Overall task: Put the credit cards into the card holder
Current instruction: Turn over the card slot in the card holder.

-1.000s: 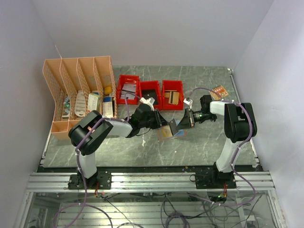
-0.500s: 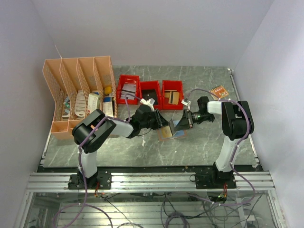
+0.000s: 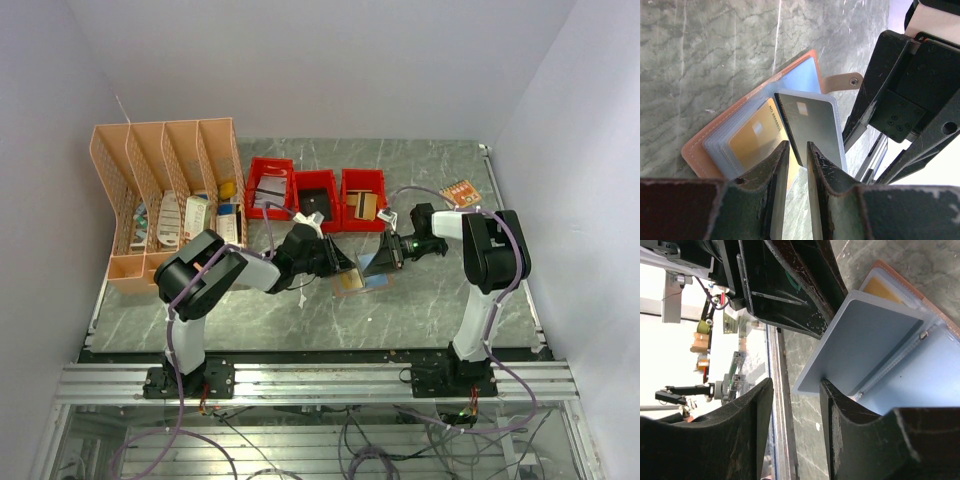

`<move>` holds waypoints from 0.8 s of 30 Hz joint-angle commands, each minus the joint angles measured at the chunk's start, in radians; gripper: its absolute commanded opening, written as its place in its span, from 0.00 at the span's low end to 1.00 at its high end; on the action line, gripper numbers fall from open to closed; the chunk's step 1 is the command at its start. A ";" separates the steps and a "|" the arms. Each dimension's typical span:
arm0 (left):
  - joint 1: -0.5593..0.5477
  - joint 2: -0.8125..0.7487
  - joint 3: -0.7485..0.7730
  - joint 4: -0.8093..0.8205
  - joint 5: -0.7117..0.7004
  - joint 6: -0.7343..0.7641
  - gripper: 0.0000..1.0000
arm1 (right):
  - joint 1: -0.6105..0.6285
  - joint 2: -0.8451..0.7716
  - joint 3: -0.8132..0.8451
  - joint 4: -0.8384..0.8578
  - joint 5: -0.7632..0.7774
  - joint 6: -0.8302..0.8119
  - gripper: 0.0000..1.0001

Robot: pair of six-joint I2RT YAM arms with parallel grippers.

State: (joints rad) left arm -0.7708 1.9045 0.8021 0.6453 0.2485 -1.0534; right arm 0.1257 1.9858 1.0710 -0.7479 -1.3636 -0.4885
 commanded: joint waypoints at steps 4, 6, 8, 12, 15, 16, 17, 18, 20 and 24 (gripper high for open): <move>0.013 -0.010 -0.022 0.033 0.007 0.006 0.32 | 0.021 0.016 0.018 -0.026 -0.025 -0.036 0.43; 0.011 -0.015 -0.028 0.035 0.006 0.006 0.32 | 0.026 0.018 0.018 -0.028 -0.025 -0.039 0.43; 0.013 -0.017 -0.031 0.036 0.005 0.005 0.32 | 0.030 0.018 0.018 -0.028 -0.023 -0.040 0.43; 0.015 -0.023 -0.037 0.032 0.003 0.006 0.32 | 0.039 0.018 0.018 -0.020 -0.015 -0.035 0.43; 0.016 -0.030 -0.041 0.029 0.002 0.009 0.32 | 0.039 0.019 0.022 -0.028 -0.008 -0.039 0.42; 0.015 -0.032 -0.042 0.027 0.001 0.010 0.32 | 0.040 0.019 0.025 -0.033 -0.006 -0.045 0.42; 0.015 -0.034 -0.044 0.025 0.000 0.010 0.32 | 0.040 0.019 0.026 -0.038 -0.004 -0.051 0.42; 0.015 -0.037 -0.045 0.024 -0.001 0.012 0.32 | 0.040 0.018 0.029 -0.044 0.000 -0.057 0.42; 0.015 -0.042 -0.048 0.020 -0.004 0.015 0.32 | 0.040 0.014 0.033 -0.052 0.010 -0.070 0.42; 0.015 -0.046 -0.051 0.019 -0.005 0.020 0.32 | 0.039 -0.001 0.032 -0.041 0.040 -0.070 0.42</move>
State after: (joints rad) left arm -0.7620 1.8893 0.7662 0.6453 0.2481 -1.0546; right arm 0.1593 1.9911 1.0878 -0.7845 -1.3464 -0.5354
